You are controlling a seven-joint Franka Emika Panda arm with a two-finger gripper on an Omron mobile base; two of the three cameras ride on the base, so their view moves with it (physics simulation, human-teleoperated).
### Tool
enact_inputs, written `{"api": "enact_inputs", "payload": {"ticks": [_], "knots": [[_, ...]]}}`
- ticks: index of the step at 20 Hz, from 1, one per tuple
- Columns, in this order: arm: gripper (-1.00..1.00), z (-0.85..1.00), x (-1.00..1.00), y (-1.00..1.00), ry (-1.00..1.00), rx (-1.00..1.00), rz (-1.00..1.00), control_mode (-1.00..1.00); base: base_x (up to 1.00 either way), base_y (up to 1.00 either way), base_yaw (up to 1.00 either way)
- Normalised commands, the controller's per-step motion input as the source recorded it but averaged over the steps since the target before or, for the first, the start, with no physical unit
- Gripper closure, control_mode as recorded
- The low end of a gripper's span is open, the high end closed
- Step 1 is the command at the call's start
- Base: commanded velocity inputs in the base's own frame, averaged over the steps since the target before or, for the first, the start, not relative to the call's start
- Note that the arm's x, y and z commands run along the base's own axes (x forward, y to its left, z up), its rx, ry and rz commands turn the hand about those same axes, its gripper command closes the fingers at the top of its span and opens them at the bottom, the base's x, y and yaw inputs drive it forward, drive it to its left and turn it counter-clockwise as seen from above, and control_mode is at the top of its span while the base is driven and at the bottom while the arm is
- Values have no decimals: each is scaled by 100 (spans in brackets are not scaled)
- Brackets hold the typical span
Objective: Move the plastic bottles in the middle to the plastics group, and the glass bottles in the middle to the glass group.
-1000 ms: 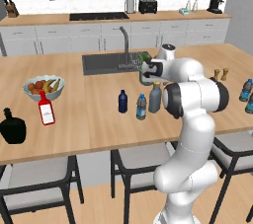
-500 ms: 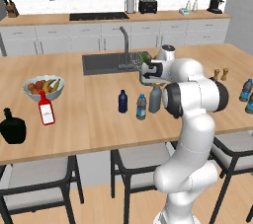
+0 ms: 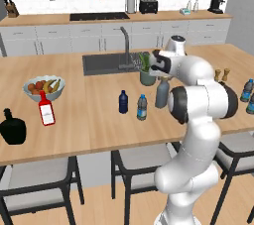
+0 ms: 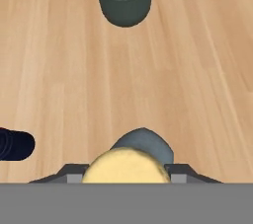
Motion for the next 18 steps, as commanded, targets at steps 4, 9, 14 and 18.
{"api": "enact_inputs", "payload": {"ticks": [4,9,14,18], "knots": [[100,67,-74,-16,0,0,0,-100,0,0,0],[100,61,-74,3,0,0,0,-100,0,0,0],[100,59,-54,51,0,-3,0,-100,0,0,0],[100,48,-25,97,0,-5,0,-100,0,0,0]]}}
